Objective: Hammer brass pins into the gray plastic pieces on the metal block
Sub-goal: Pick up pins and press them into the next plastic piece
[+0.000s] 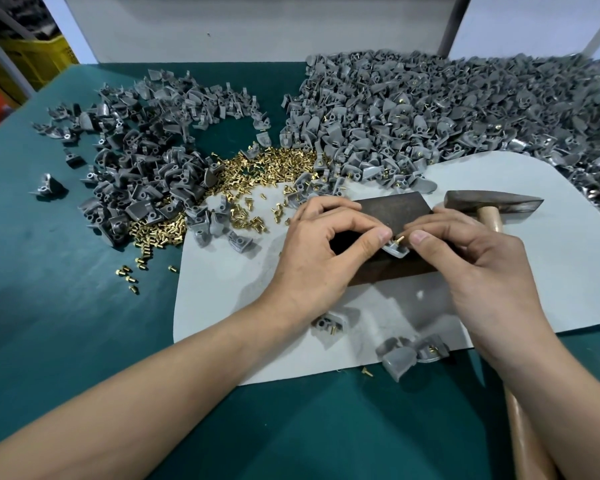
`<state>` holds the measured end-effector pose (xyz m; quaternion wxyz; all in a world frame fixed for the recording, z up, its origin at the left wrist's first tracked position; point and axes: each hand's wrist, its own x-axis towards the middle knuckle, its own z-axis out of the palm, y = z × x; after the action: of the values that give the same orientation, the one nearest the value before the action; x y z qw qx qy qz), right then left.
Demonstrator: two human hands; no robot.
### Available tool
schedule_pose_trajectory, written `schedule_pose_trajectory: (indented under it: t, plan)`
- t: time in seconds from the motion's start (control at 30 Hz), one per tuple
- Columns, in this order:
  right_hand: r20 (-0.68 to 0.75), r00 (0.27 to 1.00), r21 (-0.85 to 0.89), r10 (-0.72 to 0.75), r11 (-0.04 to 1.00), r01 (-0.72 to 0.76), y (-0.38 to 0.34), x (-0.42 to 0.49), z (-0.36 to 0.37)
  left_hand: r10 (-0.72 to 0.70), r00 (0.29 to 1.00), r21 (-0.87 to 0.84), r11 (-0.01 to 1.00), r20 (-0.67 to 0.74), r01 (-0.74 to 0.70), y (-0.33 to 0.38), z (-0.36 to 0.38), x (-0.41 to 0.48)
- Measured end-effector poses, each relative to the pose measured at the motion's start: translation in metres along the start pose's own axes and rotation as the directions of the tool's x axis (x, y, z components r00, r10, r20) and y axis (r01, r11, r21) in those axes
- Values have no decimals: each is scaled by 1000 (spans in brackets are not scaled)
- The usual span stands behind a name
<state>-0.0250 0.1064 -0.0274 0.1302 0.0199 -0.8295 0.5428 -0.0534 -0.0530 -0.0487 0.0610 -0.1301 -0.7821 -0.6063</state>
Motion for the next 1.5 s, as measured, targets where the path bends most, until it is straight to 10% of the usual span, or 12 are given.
schedule_pose_trajectory:
  t: [1.5]
  plan:
    - [87, 992, -280, -93, 953, 114, -19, 6, -1, 196, 980, 125, 972, 21, -197, 1, 2, 1]
